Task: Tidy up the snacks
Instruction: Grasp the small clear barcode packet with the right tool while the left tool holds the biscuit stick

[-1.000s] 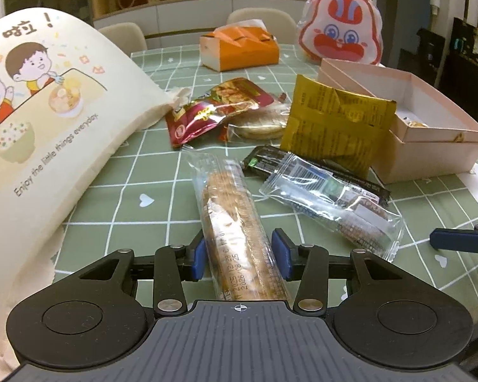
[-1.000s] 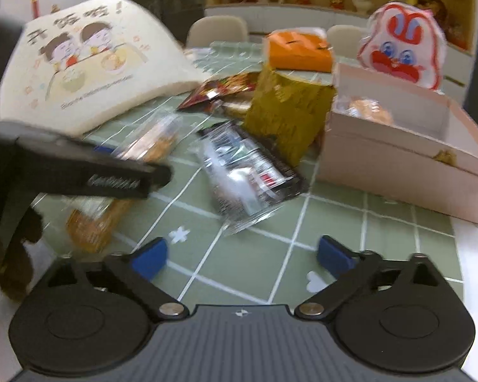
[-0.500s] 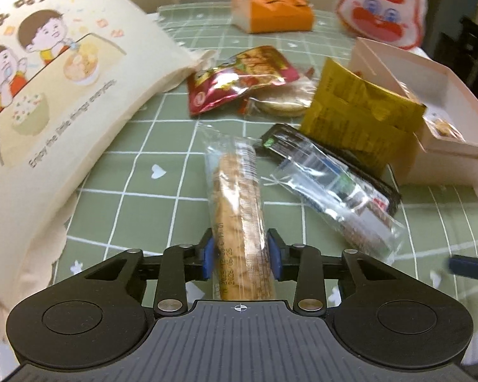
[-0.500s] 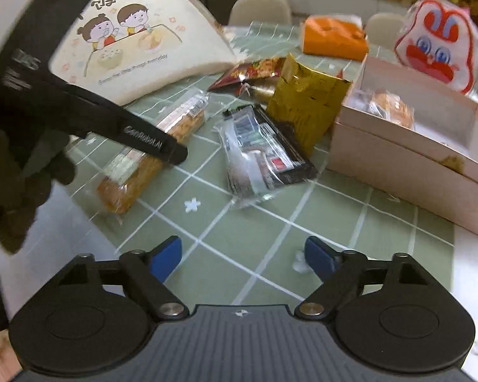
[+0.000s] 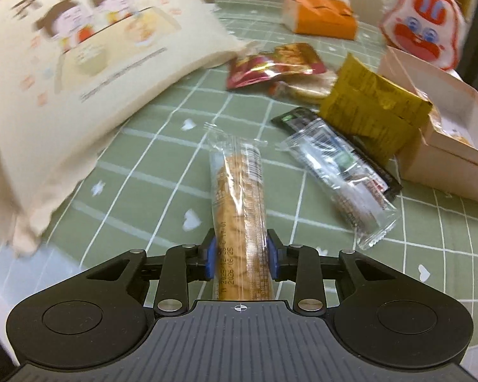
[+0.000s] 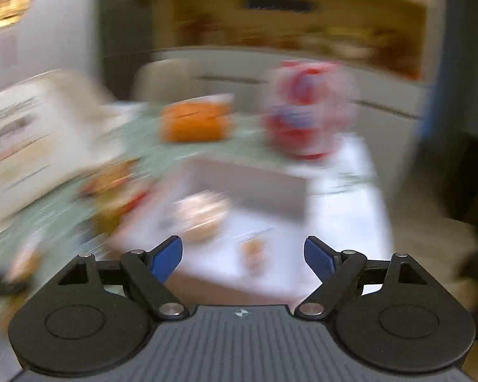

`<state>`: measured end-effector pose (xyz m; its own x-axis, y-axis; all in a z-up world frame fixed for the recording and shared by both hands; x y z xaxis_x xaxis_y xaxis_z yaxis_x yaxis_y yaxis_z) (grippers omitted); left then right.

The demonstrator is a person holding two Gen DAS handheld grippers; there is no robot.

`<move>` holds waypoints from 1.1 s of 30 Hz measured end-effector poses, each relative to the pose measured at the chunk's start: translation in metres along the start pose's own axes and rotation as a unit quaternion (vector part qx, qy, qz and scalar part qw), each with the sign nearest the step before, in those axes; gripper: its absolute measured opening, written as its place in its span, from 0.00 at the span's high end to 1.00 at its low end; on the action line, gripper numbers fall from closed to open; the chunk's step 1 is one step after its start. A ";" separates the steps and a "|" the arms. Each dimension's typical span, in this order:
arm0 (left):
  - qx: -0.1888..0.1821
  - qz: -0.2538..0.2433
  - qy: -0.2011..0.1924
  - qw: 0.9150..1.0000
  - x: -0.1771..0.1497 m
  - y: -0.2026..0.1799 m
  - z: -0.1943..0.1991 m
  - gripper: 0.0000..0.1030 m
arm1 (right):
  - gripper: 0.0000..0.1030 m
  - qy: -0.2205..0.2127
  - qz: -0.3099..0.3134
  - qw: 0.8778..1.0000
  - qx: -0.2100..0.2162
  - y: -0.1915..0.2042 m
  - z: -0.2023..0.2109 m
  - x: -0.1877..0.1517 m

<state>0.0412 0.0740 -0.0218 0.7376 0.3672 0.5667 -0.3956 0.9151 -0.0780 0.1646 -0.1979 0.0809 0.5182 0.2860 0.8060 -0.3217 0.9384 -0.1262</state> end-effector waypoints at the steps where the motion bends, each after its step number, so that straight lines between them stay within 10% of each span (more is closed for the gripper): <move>1: -0.008 -0.009 0.006 1.000 0.005 0.000 -0.003 0.66 | 0.22 0.017 -0.010 0.999 -0.033 -0.006 -0.016 0.003; 3: -0.026 -0.003 0.020 0.999 0.011 0.005 -0.007 0.66 | 0.49 0.064 -0.017 0.995 -0.080 -0.012 -0.047 0.000; 7: -0.078 0.011 0.040 0.996 0.018 0.019 -0.008 0.66 | 0.57 0.169 -0.030 0.981 -0.088 0.003 -0.096 -0.018; 10: -0.101 0.023 0.044 0.994 0.015 0.029 -0.006 0.66 | 0.56 0.161 -0.002 0.978 -0.131 0.030 -0.108 -0.007; 16: -0.041 0.068 0.024 0.997 -0.001 0.044 0.013 0.66 | 0.56 0.119 0.048 0.989 -0.067 0.082 -0.120 0.025; 23: -0.037 0.126 0.034 0.991 -0.029 0.055 0.029 0.66 | 0.42 0.021 0.090 0.992 0.080 0.130 -0.028 0.032; 27: -0.033 0.115 0.037 0.992 -0.025 0.054 0.035 0.66 | 0.43 0.080 0.116 0.967 0.211 0.179 -0.027 0.006; 33: -0.033 0.102 0.033 0.994 -0.024 0.048 0.045 0.66 | 0.67 0.161 0.128 0.948 0.242 0.232 -0.058 -0.031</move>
<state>-0.0201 0.1013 -0.0020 0.6817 0.5537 0.4783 -0.5051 0.8291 -0.2399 0.1200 0.0217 -0.0072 0.5630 0.6102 0.5574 -0.7561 0.6526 0.0491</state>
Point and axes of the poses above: each gripper's, at about its wrist camera, not at the fingertips, and z roughly against the way its jaws point, y to its left, x to its top, the point moved 7 cm from there along -z, roughly the way its jaws point, and after that the axes turned 7 degrees about -x, right-handed, at the moved point
